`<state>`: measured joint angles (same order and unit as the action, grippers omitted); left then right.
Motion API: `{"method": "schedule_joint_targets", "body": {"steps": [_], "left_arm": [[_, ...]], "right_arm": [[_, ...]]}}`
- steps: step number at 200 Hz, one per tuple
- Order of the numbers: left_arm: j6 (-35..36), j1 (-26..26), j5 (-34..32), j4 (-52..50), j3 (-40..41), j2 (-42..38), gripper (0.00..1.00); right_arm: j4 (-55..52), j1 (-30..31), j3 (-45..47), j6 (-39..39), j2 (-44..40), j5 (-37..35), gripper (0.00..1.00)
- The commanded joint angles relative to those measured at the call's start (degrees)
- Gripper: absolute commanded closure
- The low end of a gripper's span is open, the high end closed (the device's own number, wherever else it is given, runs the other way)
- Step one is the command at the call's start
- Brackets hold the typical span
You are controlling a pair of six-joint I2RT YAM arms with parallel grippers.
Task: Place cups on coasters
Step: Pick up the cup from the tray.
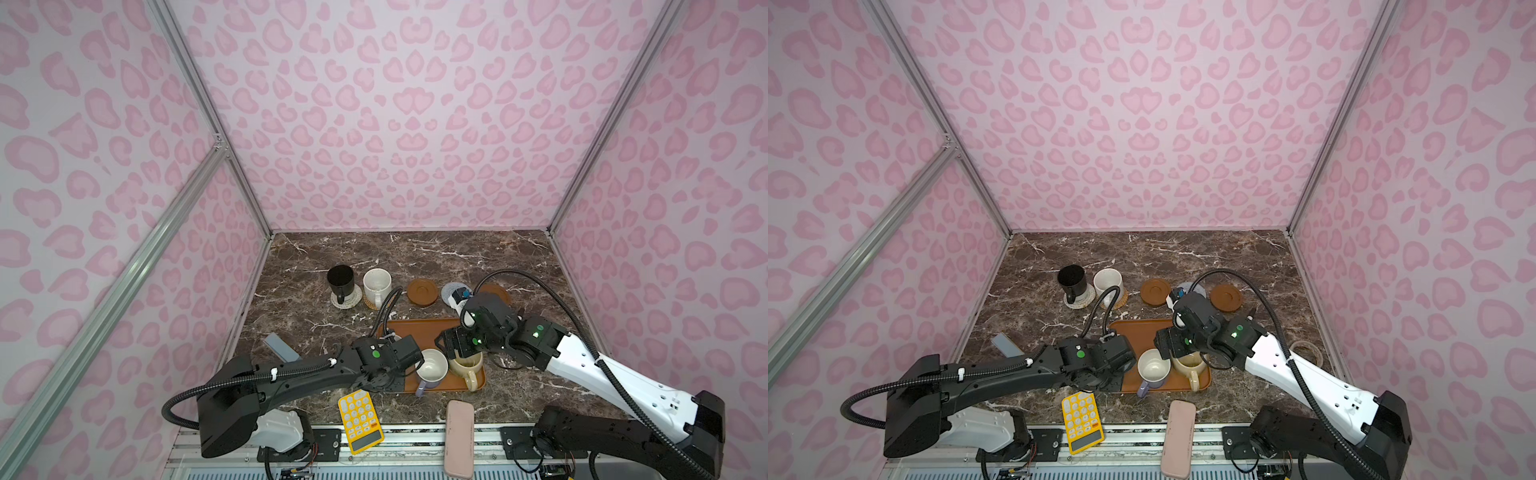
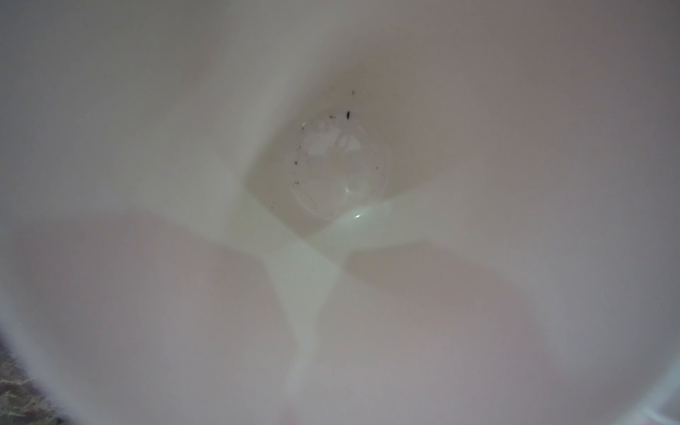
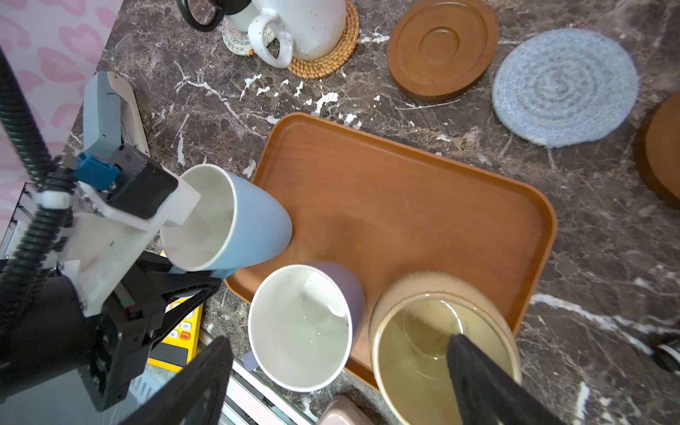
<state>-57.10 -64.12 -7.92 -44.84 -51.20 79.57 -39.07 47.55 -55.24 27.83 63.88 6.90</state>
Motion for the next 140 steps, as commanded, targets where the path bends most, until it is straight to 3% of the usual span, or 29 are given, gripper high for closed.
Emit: {"method": "schedule_joint_targets", "body": {"steps": [1,83,140], "left_arm": [[-1.3,0.1,-1.7,-0.7,-1.4,-0.4,0.98],[0.4,0.1,-4.0,-7.8,-10.5,0.9,0.98],[3.5,3.4,-3.1,-11.9,-21.0,3.5,0.98]], "right_arm": [[1.8,0.1,0.9,-0.1,-0.9,-0.9,0.07],[4.3,-1.3,2.0,-0.6,-2.2,-0.4,0.08],[6.5,-5.7,0.0,-0.8,-1.9,2.8,0.09]]}}
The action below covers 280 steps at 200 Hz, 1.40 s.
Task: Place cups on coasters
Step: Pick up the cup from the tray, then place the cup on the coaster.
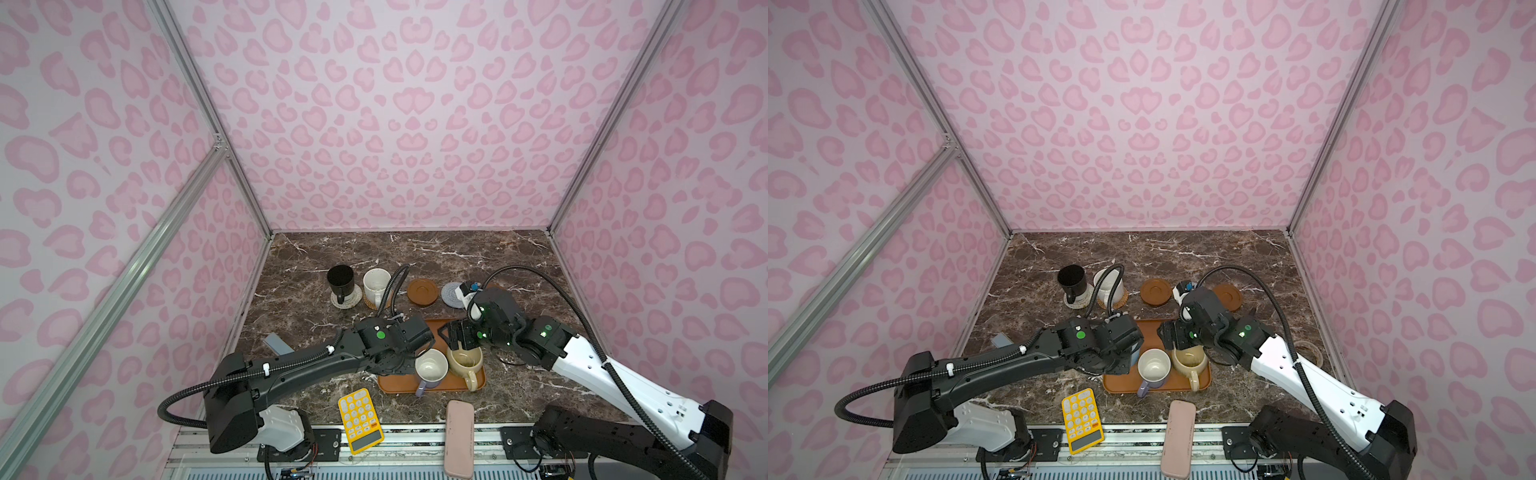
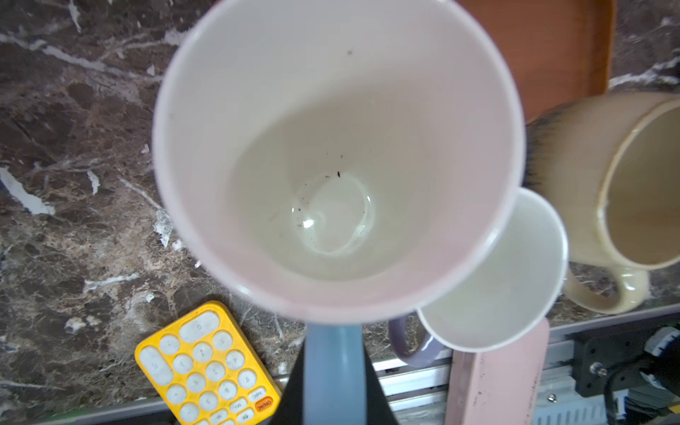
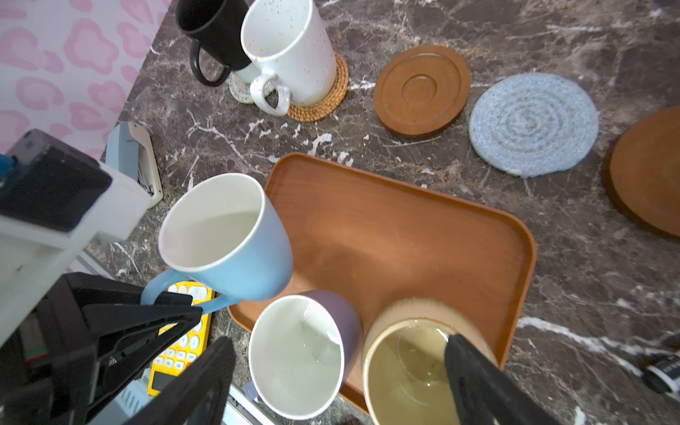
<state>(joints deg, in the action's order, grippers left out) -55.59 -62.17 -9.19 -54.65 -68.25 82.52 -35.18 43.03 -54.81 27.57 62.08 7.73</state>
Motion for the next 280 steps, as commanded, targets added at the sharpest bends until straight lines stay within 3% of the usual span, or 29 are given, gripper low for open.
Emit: {"method": "schedule_joint_targets", "body": {"steps": [1,28,75,133,190,280], "left_arm": [[2.1,1.6,-1.8,-2.0,-4.1,0.6,0.98],[4.0,4.3,0.3,-1.1,-7.0,1.0,0.98],[7.1,6.9,-1.0,-6.2,-18.2,7.0,0.98],[9.4,9.4,-2.8,-4.5,-27.2,14.0,0.98],[11.2,10.9,-9.5,-2.4,-31.2,18.6,0.98],[11.8,13.5,-9.7,6.0,-32.8,24.6,0.98]], "right_arm": [[2.7,-1.3,-0.4,-0.6,-0.2,2.0,0.09],[3.3,-4.8,-1.0,-0.4,0.2,4.0,0.1],[1.9,-10.1,-1.9,-0.7,0.6,6.2,0.11],[2.5,-14.4,0.0,-1.1,-0.1,9.0,0.11],[4.3,-15.9,0.4,-1.2,1.5,8.6,0.12],[7.8,-19.5,1.7,-0.1,4.9,12.0,0.13]]}}
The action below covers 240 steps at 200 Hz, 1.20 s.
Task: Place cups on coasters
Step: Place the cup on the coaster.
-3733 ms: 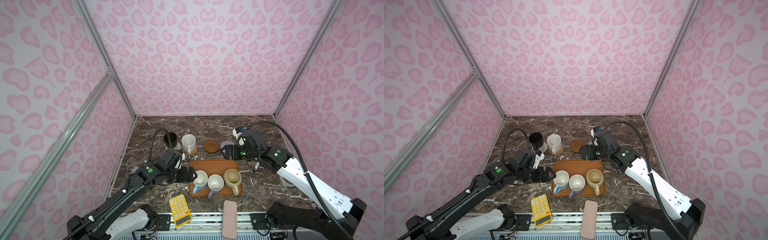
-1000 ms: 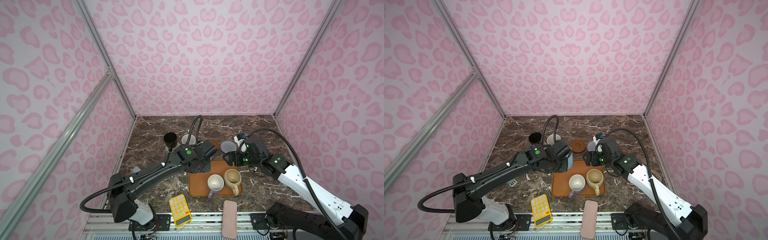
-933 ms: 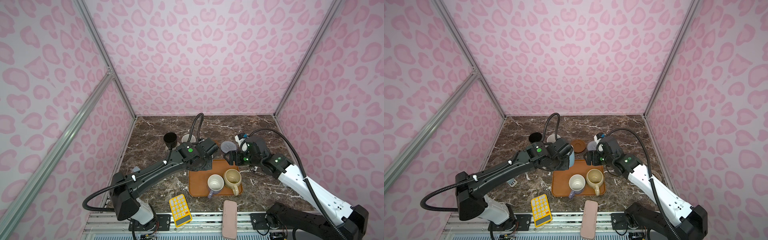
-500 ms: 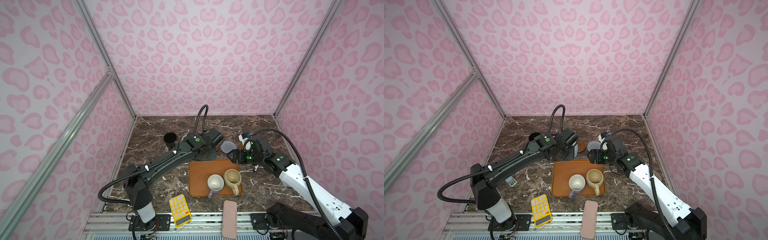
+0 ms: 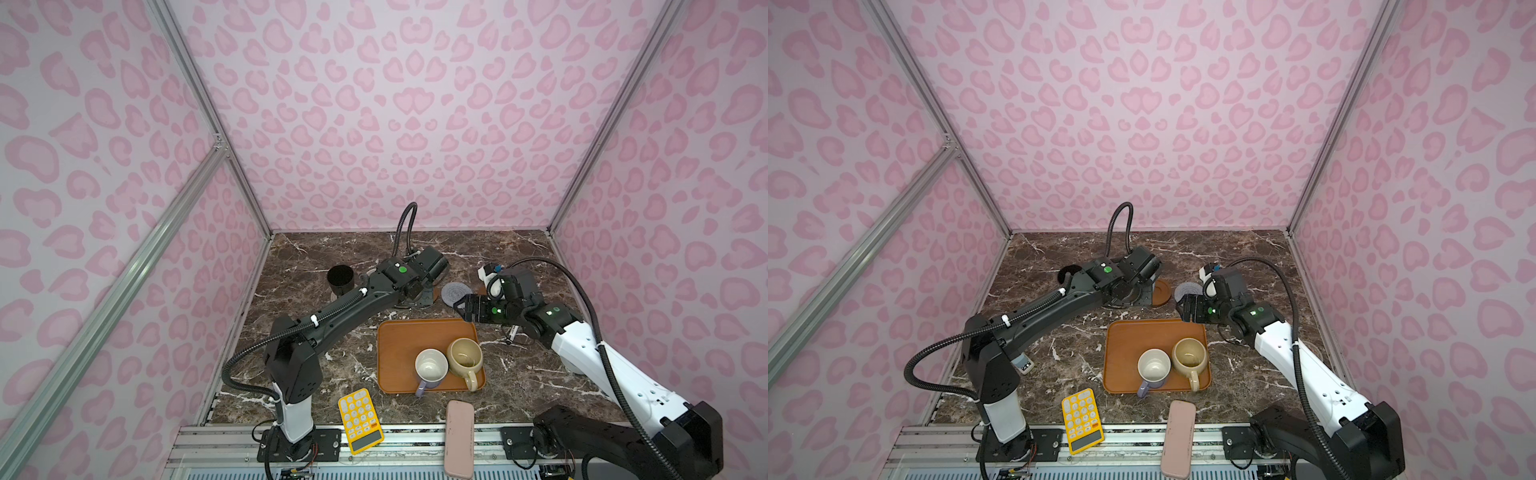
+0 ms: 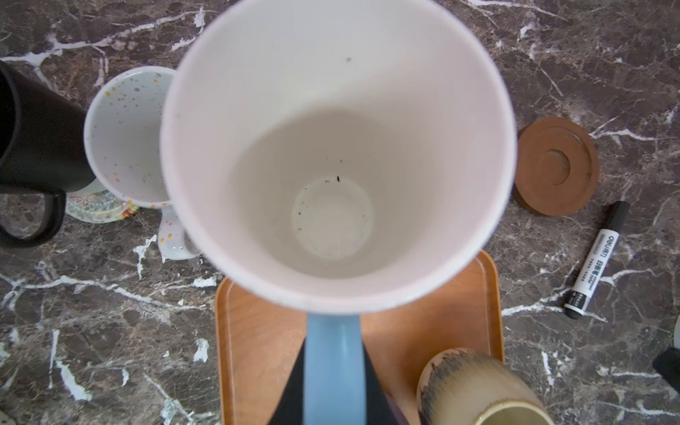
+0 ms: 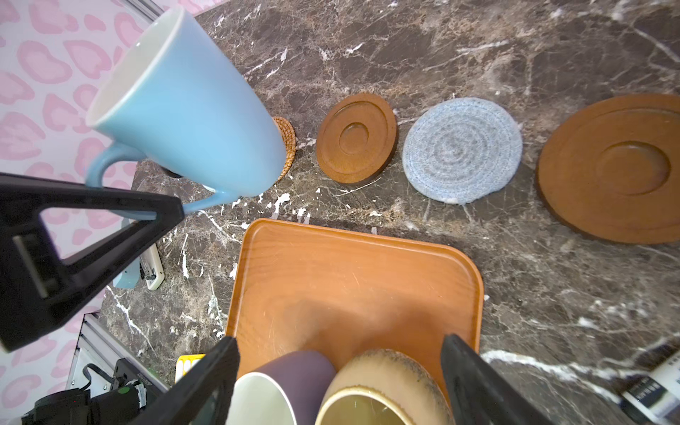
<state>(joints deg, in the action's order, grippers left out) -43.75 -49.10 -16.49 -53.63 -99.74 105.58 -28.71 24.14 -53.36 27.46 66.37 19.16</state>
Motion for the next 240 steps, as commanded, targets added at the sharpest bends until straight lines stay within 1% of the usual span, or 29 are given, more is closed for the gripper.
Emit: {"method": "schedule_joint_targets", "body": {"steps": [1,56,74,96,112,174,207,240], "left_arm": [[-0.1,0.5,-2.4,5.0,-1.3,1.6,0.98],[-0.3,1.0,-3.0,6.7,-4.5,7.2,0.98],[0.0,1.1,-3.5,6.9,-6.3,9.1,0.98],[-0.1,1.2,-3.3,7.4,-7.5,11.1,0.98],[0.0,1.3,-3.3,8.0,-8.2,12.4,0.98],[2.1,1.7,-3.9,10.6,-9.4,16.5,0.98],[3.2,1.7,-6.0,11.5,-9.4,17.8,0.98],[3.5,1.8,-5.5,12.3,-9.0,18.7,0.98]], "right_arm": [[1.4,-0.7,0.3,0.1,0.7,0.5,0.13],[1.5,-3.3,-0.1,-0.8,2.6,1.2,0.12],[0.0,-3.7,-1.4,-2.1,3.8,1.2,0.1],[-0.9,-4.4,-2.6,-3.2,5.9,4.1,0.05],[-1.0,-4.5,-2.9,-3.2,7.0,4.5,0.02],[-0.5,-5.1,-2.7,-3.5,7.0,4.0,0.02],[-0.1,-5.2,-1.5,-3.6,6.3,4.0,0.02],[0.2,-5.3,-1.0,-3.4,6.5,4.3,0.02]]}}
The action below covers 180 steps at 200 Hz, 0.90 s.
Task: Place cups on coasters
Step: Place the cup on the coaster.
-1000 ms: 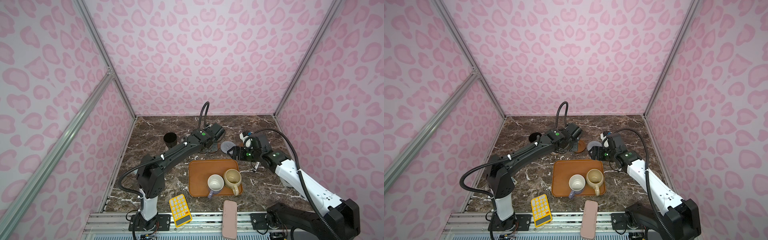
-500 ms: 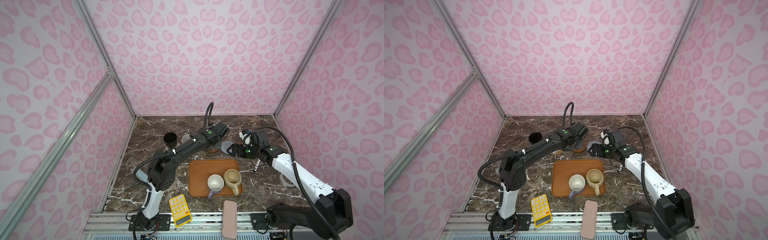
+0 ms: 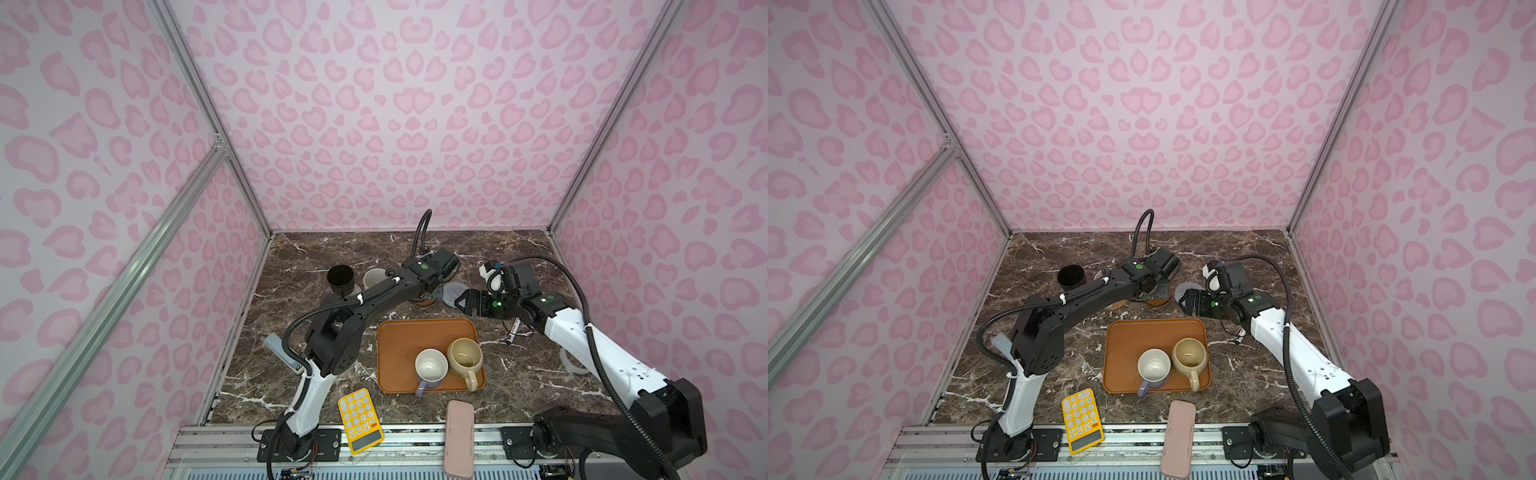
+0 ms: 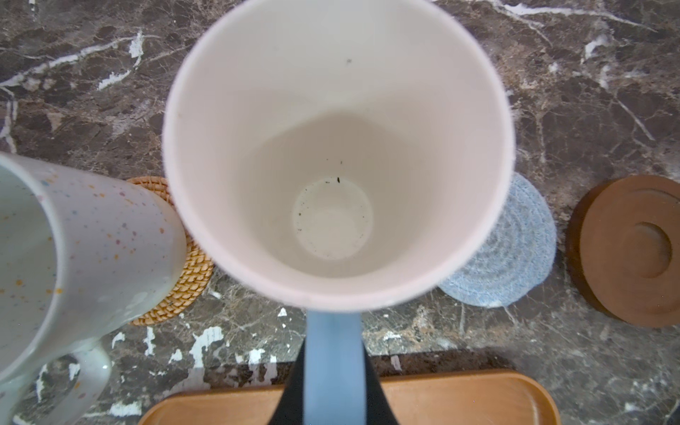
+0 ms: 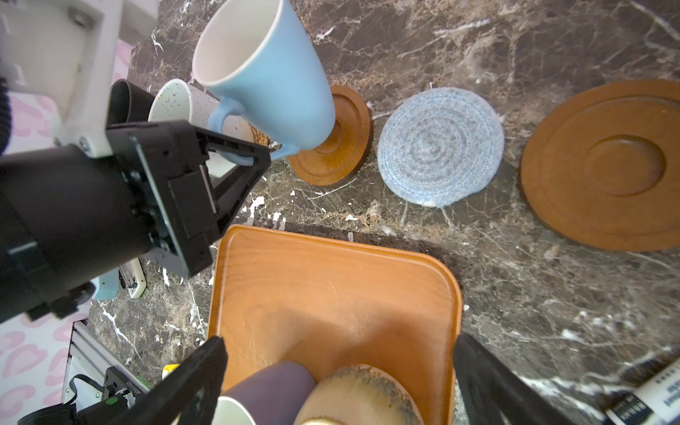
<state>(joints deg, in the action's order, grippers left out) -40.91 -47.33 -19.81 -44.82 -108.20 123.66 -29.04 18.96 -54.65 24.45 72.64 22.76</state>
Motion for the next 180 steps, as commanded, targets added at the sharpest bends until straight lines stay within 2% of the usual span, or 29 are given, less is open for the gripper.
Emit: {"method": "schedule_joint_targets", "body": {"steps": [1,118,180], "left_arm": [[0.7,0.1,-2.2,3.6,-0.5,0.6,0.98],[-0.6,0.1,-0.6,5.5,2.8,1.0,0.98],[-2.3,-0.5,1.0,7.4,7.6,-0.9,0.98]], "right_arm": [[0.6,-0.1,0.3,-0.4,0.2,0.7,0.02],[0.9,-0.1,0.7,-0.5,0.9,0.8,0.02],[1.1,-0.1,0.9,-0.6,1.1,0.9,0.02]]}}
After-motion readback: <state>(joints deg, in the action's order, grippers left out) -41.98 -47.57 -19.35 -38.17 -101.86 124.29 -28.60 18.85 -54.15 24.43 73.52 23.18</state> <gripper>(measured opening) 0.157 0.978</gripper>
